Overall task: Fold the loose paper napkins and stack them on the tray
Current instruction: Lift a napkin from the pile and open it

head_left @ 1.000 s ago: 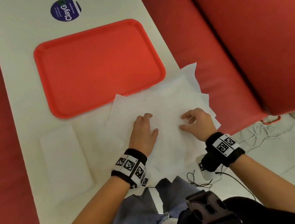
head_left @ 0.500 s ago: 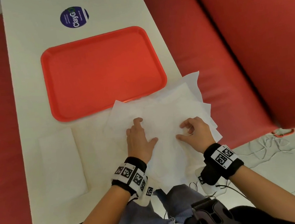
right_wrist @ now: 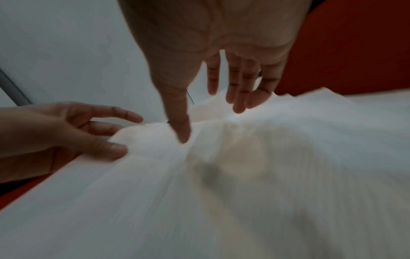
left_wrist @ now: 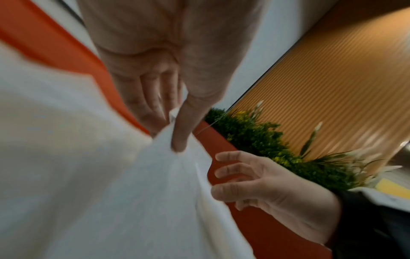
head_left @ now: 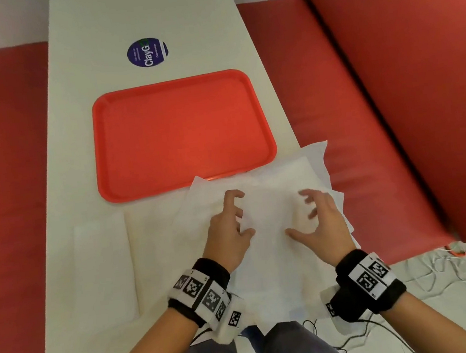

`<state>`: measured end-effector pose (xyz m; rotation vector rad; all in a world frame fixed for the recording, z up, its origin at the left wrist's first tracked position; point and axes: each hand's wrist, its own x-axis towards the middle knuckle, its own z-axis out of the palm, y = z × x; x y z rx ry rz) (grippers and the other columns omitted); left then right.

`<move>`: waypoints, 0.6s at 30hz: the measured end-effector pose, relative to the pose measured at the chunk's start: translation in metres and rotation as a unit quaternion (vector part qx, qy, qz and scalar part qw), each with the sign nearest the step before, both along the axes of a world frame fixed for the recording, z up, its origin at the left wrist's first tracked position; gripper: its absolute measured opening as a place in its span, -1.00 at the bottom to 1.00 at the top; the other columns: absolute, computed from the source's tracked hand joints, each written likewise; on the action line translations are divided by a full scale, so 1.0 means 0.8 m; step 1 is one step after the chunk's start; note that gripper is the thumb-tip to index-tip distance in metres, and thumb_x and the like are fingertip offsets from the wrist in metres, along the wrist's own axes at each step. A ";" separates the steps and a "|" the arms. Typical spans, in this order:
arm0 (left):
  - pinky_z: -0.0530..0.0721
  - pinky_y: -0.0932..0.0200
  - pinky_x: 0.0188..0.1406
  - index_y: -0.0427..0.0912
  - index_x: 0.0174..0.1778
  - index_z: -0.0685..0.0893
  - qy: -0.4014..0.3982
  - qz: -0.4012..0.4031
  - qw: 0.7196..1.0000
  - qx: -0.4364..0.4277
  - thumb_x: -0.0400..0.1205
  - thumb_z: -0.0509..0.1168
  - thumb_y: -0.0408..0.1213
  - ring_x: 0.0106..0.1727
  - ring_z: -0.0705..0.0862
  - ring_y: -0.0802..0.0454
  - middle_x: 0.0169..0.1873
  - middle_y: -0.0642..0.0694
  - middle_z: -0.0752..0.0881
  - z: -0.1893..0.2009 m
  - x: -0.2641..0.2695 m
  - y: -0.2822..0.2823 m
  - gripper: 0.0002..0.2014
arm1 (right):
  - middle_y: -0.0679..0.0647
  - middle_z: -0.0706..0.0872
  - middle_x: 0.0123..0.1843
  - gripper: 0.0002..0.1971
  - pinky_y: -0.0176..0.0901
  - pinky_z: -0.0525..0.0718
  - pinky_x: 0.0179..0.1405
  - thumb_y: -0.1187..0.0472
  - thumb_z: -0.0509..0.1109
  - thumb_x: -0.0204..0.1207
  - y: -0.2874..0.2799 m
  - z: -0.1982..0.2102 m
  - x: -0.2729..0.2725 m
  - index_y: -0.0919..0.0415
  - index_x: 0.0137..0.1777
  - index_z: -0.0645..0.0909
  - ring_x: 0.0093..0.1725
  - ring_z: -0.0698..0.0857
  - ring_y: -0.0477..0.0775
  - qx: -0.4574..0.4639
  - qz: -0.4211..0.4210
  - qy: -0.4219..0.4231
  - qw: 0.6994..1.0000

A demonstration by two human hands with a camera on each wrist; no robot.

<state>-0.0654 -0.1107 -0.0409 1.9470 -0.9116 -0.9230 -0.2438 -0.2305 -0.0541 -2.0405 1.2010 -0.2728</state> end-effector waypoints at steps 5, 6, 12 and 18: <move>0.50 0.37 -0.19 0.39 0.38 0.32 -0.036 -0.114 0.992 -0.048 0.49 0.47 -0.42 -0.19 0.63 0.23 -0.12 0.26 0.67 0.066 0.040 0.009 -0.25 | -0.18 0.35 0.57 0.17 -0.19 0.38 0.41 -0.03 0.73 0.14 -0.027 0.047 0.038 -0.17 0.66 0.04 0.50 0.39 -0.11 -0.001 0.118 -0.070 0.991; 0.48 0.37 -0.19 0.42 0.39 0.32 -0.039 -0.125 0.990 -0.054 0.49 0.47 -0.42 -0.16 0.65 0.23 -0.13 0.27 0.69 0.078 0.050 0.011 -0.24 | -0.17 0.40 0.54 0.17 -0.18 0.37 0.44 -0.04 0.73 0.15 -0.028 0.054 0.049 -0.19 0.66 0.03 0.50 0.41 -0.13 0.005 0.146 -0.078 0.986; 0.65 0.19 -0.02 0.22 0.48 0.33 0.096 -0.117 0.988 -0.018 0.44 0.59 -0.26 -0.16 0.71 0.11 0.04 0.01 0.81 0.098 0.129 0.039 -0.22 | -0.10 0.79 0.00 -0.59 -0.41 0.60 -0.08 0.28 0.69 0.27 0.000 0.067 0.106 0.12 0.11 0.71 -0.09 0.73 -0.23 0.145 0.087 -0.192 0.967; 0.60 0.15 0.18 -0.07 0.25 0.54 0.071 -0.081 0.972 0.207 0.28 0.62 0.10 0.17 0.67 0.13 0.13 0.13 0.70 0.066 0.162 0.093 -0.30 | -0.12 0.81 -0.35 -0.87 -0.29 0.67 -0.31 0.20 0.66 0.32 0.033 0.051 0.141 0.08 -0.29 0.75 -0.33 0.75 -0.14 0.170 -0.035 -0.246 0.954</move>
